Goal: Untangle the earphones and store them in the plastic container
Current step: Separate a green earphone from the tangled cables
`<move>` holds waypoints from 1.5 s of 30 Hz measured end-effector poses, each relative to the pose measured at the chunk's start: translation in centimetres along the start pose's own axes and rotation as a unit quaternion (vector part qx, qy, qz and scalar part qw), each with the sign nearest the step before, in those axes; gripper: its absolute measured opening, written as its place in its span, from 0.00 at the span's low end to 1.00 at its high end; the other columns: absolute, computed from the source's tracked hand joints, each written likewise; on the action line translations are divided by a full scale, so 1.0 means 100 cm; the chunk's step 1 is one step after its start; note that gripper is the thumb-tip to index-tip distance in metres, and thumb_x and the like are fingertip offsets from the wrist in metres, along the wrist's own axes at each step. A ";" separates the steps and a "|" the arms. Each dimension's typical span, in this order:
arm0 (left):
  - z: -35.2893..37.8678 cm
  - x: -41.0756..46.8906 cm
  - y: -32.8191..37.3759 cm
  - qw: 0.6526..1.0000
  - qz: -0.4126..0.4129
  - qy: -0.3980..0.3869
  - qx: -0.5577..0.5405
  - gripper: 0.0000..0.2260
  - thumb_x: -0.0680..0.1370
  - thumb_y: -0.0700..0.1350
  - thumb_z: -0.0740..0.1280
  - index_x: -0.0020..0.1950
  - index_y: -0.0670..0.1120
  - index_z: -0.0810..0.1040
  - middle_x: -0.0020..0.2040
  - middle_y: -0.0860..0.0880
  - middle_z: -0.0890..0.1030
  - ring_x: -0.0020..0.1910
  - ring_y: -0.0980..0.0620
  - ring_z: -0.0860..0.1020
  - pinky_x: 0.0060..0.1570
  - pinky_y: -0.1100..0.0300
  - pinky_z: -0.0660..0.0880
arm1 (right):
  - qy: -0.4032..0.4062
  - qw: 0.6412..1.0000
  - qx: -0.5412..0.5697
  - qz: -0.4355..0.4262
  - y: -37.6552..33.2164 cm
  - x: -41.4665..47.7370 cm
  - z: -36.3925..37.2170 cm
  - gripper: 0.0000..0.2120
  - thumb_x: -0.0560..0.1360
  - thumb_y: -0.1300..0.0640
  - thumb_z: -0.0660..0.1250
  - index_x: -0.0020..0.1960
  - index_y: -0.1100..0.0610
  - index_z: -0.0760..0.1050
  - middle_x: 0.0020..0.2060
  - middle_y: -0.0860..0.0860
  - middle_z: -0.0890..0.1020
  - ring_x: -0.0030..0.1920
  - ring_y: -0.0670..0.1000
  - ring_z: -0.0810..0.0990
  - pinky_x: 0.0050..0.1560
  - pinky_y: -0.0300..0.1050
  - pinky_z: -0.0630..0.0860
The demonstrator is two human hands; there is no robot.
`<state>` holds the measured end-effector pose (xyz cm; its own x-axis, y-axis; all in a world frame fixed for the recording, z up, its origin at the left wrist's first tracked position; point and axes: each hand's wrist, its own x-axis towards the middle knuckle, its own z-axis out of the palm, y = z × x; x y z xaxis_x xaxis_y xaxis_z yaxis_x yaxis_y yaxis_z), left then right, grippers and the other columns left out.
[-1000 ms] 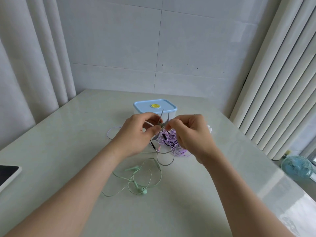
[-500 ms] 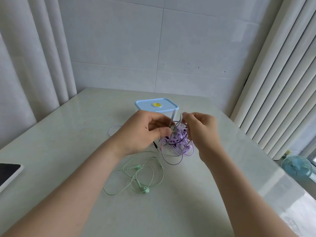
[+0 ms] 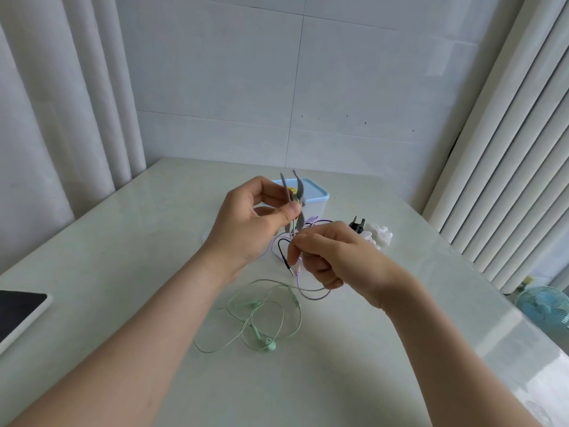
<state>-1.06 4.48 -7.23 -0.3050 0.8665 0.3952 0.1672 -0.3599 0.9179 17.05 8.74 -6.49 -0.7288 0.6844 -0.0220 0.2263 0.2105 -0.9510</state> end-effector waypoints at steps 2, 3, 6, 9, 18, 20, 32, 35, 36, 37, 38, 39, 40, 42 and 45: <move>-0.001 0.000 -0.005 0.999 -0.016 -0.044 0.015 0.05 0.79 0.39 0.75 0.53 0.43 0.81 0.50 0.51 0.86 0.40 0.54 0.84 0.46 0.63 0.78 | 0.021 0.999 0.006 -0.045 -0.005 -0.004 0.000 0.17 0.84 0.57 0.62 0.42 0.61 0.83 0.27 0.50 0.61 0.28 0.51 0.56 0.29 0.41 0.55; -0.002 -0.001 -0.007 0.997 -0.025 -0.067 0.007 0.06 0.80 0.39 0.74 0.55 0.41 0.81 0.50 0.51 0.86 0.40 0.54 0.84 0.46 0.64 0.78 | 0.037 0.997 0.021 -0.071 -0.007 -0.005 0.000 0.16 0.83 0.56 0.63 0.42 0.61 0.83 0.27 0.51 0.61 0.28 0.52 0.56 0.29 0.42 0.55; -0.004 -0.003 -0.009 0.990 -0.036 -0.118 -0.068 0.06 0.81 0.38 0.71 0.56 0.38 0.79 0.47 0.51 0.86 0.40 0.55 0.81 0.45 0.68 0.76 | 0.092 0.987 0.054 -0.119 -0.010 -0.007 -0.003 0.18 0.83 0.58 0.59 0.39 0.61 0.81 0.29 0.53 0.59 0.30 0.53 0.54 0.32 0.46 0.53; -0.004 -0.006 -0.010 0.985 -0.033 -0.157 -0.063 0.09 0.80 0.40 0.73 0.56 0.37 0.79 0.49 0.51 0.86 0.44 0.51 0.81 0.48 0.65 0.77 | 0.115 0.983 0.070 -0.127 -0.011 -0.008 -0.006 0.17 0.80 0.56 0.58 0.41 0.63 0.79 0.30 0.54 0.57 0.31 0.54 0.53 0.32 0.48 0.51; 0.001 -0.004 -0.015 0.985 -0.018 -0.163 0.047 0.10 0.76 0.36 0.77 0.56 0.44 0.85 0.50 0.46 0.89 0.51 0.47 0.87 0.55 0.56 0.81 | 0.271 0.953 0.095 -0.093 -0.007 -0.002 -0.016 0.17 0.83 0.60 0.62 0.36 0.56 0.78 0.26 0.49 0.61 0.26 0.51 0.57 0.28 0.40 0.57; 0.001 -0.004 -0.012 0.986 -0.016 -0.163 0.024 0.11 0.75 0.36 0.77 0.57 0.42 0.85 0.51 0.45 0.89 0.51 0.46 0.87 0.54 0.57 0.81 | 0.299 0.947 0.090 -0.075 -0.002 0.001 -0.019 0.15 0.83 0.58 0.63 0.38 0.57 0.78 0.25 0.47 0.63 0.25 0.50 0.60 0.27 0.39 0.60; -0.002 0.000 0.002 1.000 0.006 -0.003 -0.030 0.07 0.76 0.42 0.78 0.53 0.43 0.84 0.49 0.44 0.88 0.50 0.49 0.87 0.42 0.55 0.84 | 0.116 0.990 -0.078 0.003 0.011 0.002 -0.011 0.13 0.84 0.51 0.67 0.46 0.52 0.88 0.27 0.48 0.65 0.32 0.54 0.59 0.30 0.43 0.58; -0.006 0.003 -0.006 1.000 -0.021 0.012 -0.007 0.07 0.78 0.43 0.77 0.51 0.46 0.81 0.51 0.48 0.86 0.50 0.47 0.86 0.37 0.56 0.81 | 0.069 0.994 -0.086 -0.015 0.006 0.000 -0.006 0.13 0.84 0.53 0.67 0.47 0.54 0.88 0.26 0.48 0.62 0.30 0.52 0.58 0.29 0.42 0.58; -0.008 0.004 -0.009 1.000 -0.027 0.012 0.005 0.07 0.78 0.44 0.77 0.51 0.47 0.80 0.51 0.50 0.86 0.49 0.48 0.85 0.36 0.56 0.79 | 0.075 0.993 -0.085 -0.026 0.005 0.000 -0.007 0.13 0.83 0.53 0.68 0.47 0.55 0.88 0.27 0.50 0.62 0.29 0.53 0.58 0.29 0.43 0.57; -0.010 0.005 -0.011 0.999 -0.032 0.009 0.015 0.07 0.78 0.44 0.77 0.51 0.47 0.80 0.50 0.51 0.86 0.47 0.48 0.85 0.36 0.55 0.77 | 0.081 0.993 -0.078 -0.035 0.004 -0.001 -0.008 0.12 0.83 0.53 0.68 0.46 0.55 0.88 0.27 0.51 0.61 0.29 0.53 0.57 0.30 0.43 0.57; -0.011 0.006 -0.012 0.999 -0.037 0.003 0.021 0.07 0.78 0.44 0.77 0.50 0.48 0.80 0.50 0.52 0.86 0.46 0.49 0.84 0.36 0.54 0.76 | 0.086 0.993 -0.065 -0.043 0.003 -0.001 -0.009 0.13 0.83 0.54 0.68 0.45 0.56 0.88 0.27 0.52 0.61 0.29 0.53 0.57 0.30 0.43 0.56; -0.011 0.006 -0.013 0.999 -0.041 -0.006 0.023 0.07 0.78 0.44 0.77 0.50 0.48 0.80 0.48 0.51 0.86 0.43 0.51 0.83 0.36 0.55 0.75 | 0.091 0.993 -0.047 -0.052 0.003 -0.002 -0.009 0.13 0.83 0.55 0.68 0.44 0.57 0.88 0.27 0.52 0.60 0.28 0.53 0.57 0.30 0.41 0.56; -0.011 0.005 -0.013 0.999 -0.044 -0.017 0.020 0.07 0.78 0.44 0.77 0.50 0.47 0.80 0.47 0.51 0.86 0.41 0.52 0.82 0.37 0.58 0.74 | 0.098 0.993 -0.022 -0.064 0.002 -0.002 -0.008 0.14 0.83 0.56 0.68 0.44 0.59 0.87 0.26 0.51 0.61 0.27 0.52 0.57 0.28 0.39 0.57; -0.009 0.004 -0.012 0.998 -0.050 -0.044 0.003 0.08 0.78 0.45 0.77 0.51 0.45 0.80 0.45 0.51 0.85 0.37 0.54 0.79 0.37 0.65 0.73 | 0.127 0.987 0.038 -0.092 0.000 -0.002 -0.006 0.15 0.85 0.56 0.66 0.42 0.60 0.85 0.25 0.49 0.61 0.26 0.50 0.56 0.26 0.37 0.58; -0.009 0.002 -0.010 0.995 -0.052 -0.090 -0.013 0.15 0.73 0.51 0.77 0.53 0.43 0.81 0.47 0.52 0.85 0.41 0.56 0.80 0.42 0.65 0.75 | 0.163 0.973 0.114 -0.120 -0.003 -0.002 -0.006 0.16 0.86 0.55 0.65 0.43 0.61 0.82 0.28 0.49 0.58 0.28 0.50 0.54 0.28 0.38 0.55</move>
<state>-2.14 4.69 -8.02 -0.1461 0.9464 0.2880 0.1184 -0.2724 0.9549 17.51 9.00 -5.96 -0.4904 0.8278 0.2725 -0.1010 0.2566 -0.9612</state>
